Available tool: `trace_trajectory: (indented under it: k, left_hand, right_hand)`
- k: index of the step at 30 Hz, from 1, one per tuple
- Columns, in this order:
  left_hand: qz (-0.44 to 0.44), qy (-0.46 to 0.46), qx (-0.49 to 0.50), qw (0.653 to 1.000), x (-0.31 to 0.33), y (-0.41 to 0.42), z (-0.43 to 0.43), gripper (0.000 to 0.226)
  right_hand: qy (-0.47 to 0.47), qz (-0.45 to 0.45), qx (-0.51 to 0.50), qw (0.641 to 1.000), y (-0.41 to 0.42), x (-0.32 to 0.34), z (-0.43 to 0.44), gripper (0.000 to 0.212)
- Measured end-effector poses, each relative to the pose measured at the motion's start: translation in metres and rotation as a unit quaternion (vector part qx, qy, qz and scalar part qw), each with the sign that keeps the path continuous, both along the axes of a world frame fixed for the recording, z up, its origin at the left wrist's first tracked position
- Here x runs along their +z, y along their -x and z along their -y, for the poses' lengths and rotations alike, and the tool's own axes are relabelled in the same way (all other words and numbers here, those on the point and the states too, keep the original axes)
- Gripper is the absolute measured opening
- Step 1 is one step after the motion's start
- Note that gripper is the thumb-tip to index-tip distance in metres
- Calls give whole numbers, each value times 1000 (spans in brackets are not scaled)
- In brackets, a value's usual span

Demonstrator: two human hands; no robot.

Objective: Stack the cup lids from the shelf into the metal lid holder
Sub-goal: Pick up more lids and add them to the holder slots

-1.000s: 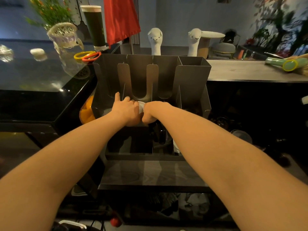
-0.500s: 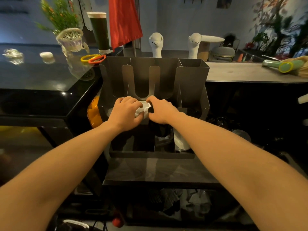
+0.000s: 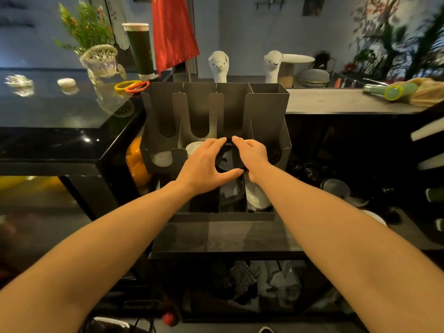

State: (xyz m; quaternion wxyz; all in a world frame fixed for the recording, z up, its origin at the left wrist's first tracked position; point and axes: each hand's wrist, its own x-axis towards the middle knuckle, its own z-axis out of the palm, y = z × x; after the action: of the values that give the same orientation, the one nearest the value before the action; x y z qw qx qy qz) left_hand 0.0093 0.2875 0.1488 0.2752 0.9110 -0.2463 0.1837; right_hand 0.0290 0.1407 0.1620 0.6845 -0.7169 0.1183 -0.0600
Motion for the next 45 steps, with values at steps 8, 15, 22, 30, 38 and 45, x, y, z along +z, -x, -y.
trace_trajectory:
  k: [8,15,22,30,38,45]
  left_hand:
    - [14,7,57,998,0,-15,27,85]
    - [27,-113,137,984,20,-46,46,76]
    - [-30,-258,199,945,32,-81,55,77]
    - [30,-412,126,902,12,-94,53,65]
    - [-40,-409,132,902,7,-102,56,71]
    - [-50,-410,106,905,6,-106,46,48]
  right_hand:
    - [259,93,8,961,-3,1,35,7]
    - [397,113,32,910,-19,12,53,27]
    - [462,36,41,885,-49,23,54,16]
    - [536,-16,40,843,-72,27,46,64]
    - [490,-101,45,865,-82,20,41,73]
    - [450,-143,36,881,-87,16,38,75]
